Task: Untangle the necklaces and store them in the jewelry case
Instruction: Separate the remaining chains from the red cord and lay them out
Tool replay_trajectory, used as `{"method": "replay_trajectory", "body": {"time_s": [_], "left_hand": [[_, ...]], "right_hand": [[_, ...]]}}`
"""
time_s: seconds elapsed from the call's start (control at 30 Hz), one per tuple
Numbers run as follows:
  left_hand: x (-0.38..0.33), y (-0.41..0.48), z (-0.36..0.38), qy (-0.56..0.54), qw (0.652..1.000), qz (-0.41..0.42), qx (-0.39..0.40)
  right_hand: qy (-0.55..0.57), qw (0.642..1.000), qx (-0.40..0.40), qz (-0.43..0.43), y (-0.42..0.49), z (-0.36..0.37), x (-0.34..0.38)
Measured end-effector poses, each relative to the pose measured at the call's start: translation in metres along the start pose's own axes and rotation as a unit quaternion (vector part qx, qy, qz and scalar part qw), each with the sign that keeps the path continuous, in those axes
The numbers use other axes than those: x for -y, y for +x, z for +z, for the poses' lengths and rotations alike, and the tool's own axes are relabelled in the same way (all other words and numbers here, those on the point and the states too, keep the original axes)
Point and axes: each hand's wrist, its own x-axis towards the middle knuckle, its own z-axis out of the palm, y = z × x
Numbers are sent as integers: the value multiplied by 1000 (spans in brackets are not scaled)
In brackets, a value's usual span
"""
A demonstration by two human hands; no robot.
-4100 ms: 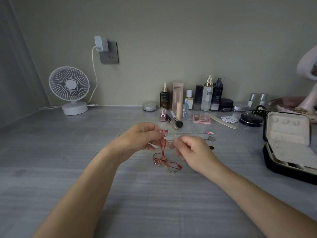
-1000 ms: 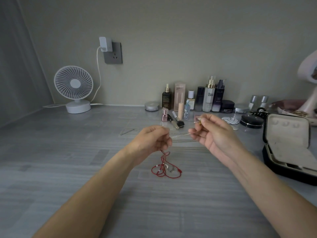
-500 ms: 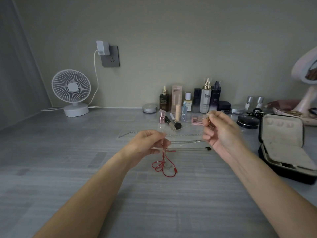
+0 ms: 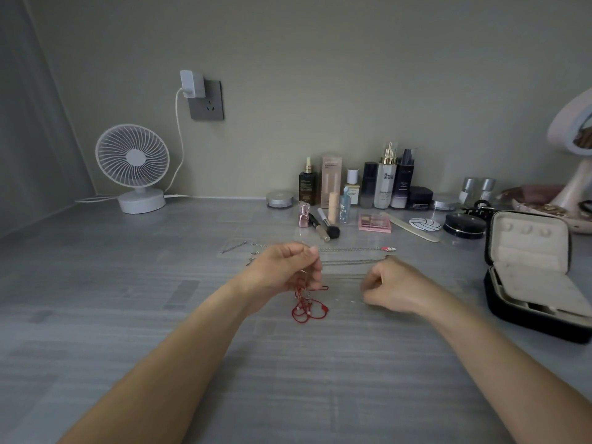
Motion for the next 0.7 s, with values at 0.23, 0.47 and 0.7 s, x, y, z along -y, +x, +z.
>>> {"method": "replay_trajectory", "body": {"time_s": [0.23, 0.47, 0.7], "left_hand": [[-2, -3, 8, 53, 998, 0, 15], [-1, -1, 4, 138, 990, -2, 14], [-4, -3, -1, 167, 985, -19, 46]], "right_hand": [[319, 924, 16, -208, -11, 17, 30], [170, 965, -65, -188, -2, 24, 23], [148, 972, -101, -155, -2, 20, 20]]}}
